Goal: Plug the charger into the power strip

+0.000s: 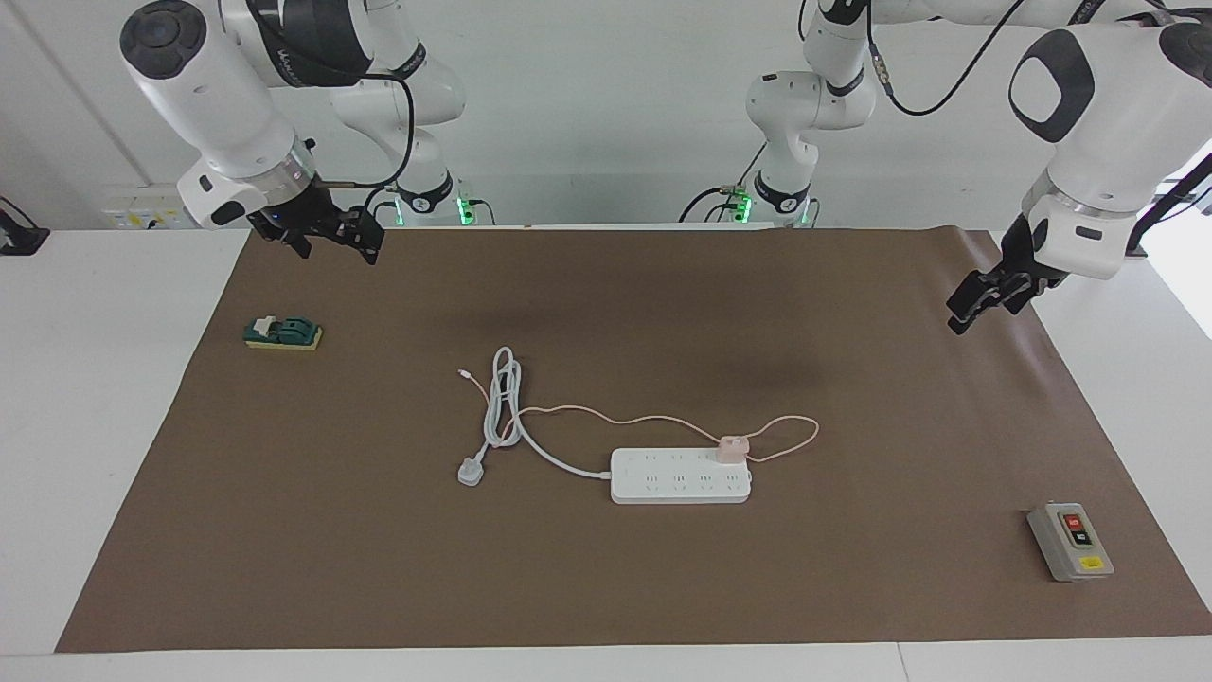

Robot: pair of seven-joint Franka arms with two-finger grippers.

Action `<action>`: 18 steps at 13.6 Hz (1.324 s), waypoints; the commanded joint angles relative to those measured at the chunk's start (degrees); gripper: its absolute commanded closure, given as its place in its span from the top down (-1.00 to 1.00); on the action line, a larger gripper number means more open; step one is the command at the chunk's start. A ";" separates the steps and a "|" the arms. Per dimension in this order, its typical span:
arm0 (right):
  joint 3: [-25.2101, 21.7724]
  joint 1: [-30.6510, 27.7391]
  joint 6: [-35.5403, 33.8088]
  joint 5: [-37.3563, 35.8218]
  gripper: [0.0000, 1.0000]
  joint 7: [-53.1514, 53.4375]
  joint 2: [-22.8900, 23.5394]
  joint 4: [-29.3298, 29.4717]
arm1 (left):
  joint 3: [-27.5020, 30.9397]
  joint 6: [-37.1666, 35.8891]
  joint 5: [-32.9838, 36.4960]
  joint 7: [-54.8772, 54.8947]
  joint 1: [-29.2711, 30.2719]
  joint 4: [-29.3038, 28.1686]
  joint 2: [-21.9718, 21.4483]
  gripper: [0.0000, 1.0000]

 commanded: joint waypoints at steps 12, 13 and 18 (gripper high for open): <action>0.55 -0.78 -0.49 -0.30 1.00 -1.48 -1.11 -0.96 | -0.85 4.45 -0.29 12.46 -0.04 -18.30 -13.65 0.87; 0.55 -0.78 -0.49 -0.30 1.00 -1.48 -1.11 -0.96 | -1.02 4.36 -0.29 12.47 -0.56 -18.30 -13.47 0.87; 0.55 -0.78 -0.49 -0.30 1.00 -1.48 -1.11 -0.96 | -1.03 2.69 -1.08 13.96 -2.15 -18.30 -12.94 0.89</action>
